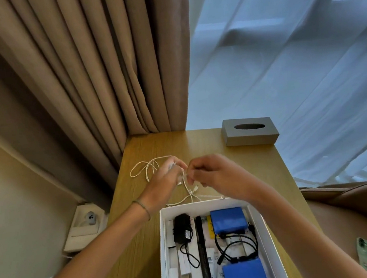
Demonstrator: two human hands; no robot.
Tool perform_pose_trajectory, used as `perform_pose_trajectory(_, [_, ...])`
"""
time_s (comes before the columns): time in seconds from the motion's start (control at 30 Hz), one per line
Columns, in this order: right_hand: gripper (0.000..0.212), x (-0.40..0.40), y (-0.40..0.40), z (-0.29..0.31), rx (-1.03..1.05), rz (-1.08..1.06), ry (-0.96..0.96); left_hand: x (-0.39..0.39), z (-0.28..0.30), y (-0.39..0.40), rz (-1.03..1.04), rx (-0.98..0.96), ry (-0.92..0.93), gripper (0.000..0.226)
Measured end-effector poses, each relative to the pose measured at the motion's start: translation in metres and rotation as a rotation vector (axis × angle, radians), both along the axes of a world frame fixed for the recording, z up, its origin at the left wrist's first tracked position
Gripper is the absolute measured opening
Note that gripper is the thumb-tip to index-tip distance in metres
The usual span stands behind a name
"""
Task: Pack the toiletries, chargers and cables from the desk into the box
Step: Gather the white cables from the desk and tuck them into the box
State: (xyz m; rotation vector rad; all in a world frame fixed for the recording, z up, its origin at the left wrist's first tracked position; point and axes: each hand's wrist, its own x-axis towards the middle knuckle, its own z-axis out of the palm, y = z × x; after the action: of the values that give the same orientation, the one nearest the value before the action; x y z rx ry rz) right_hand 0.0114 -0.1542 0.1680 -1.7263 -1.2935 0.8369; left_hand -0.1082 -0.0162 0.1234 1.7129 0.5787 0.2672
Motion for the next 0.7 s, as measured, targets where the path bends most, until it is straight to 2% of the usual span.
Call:
perform_pose_trajectory(0.1, [0.024, 0.012, 0.002, 0.005, 0.067, -0.049, -0.081, -0.005, 0.002, -0.008, -0.222, -0.188, 0.059, 0.058])
perform_pose_trajectory(0.17, [0.031, 0.018, 0.002, 0.004, 0.14, -0.102, -0.052, -0.008, 0.006, -0.011, -0.353, -0.36, 0.061, 0.069])
perform_pose_trajectory(0.2, [0.035, 0.02, 0.001, 0.003, 0.162, -0.128, -0.043, -0.009, 0.007, -0.01, -0.404, -0.401, 0.043, 0.067])
perform_pose_trajectory(0.23, [0.036, 0.022, 0.002, 0.001, 0.173, -0.151, -0.039, -0.012, 0.008, -0.007, -0.446, -0.359, 0.019, 0.06])
perform_pose_trajectory(0.33, [0.032, 0.022, 0.003, -0.008, 0.163, -0.206, -0.035, -0.015, 0.01, -0.007, -0.489, -0.098, 0.002, 0.015])
perform_pose_trajectory(0.37, [0.032, 0.021, 0.004, -0.012, 0.161, -0.226, -0.042, -0.015, 0.009, -0.01, -0.445, -0.098, 0.02, 0.017])
perform_pose_trajectory(0.43, [0.031, 0.018, 0.006, -0.02, 0.159, -0.277, -0.052, -0.014, 0.007, -0.014, -0.304, -0.215, 0.001, 0.034])
perform_pose_trajectory(0.6, [0.035, -0.005, 0.004, -0.048, 0.018, -0.326, -0.033, -0.008, 0.014, -0.009, 0.282, -0.376, -0.175, 0.048])
perform_pose_trajectory(0.7, [0.037, -0.032, 0.0, -0.07, -0.147, -0.203, -0.034, -0.001, 0.02, -0.003, 0.414, -0.663, -0.266, 0.05])
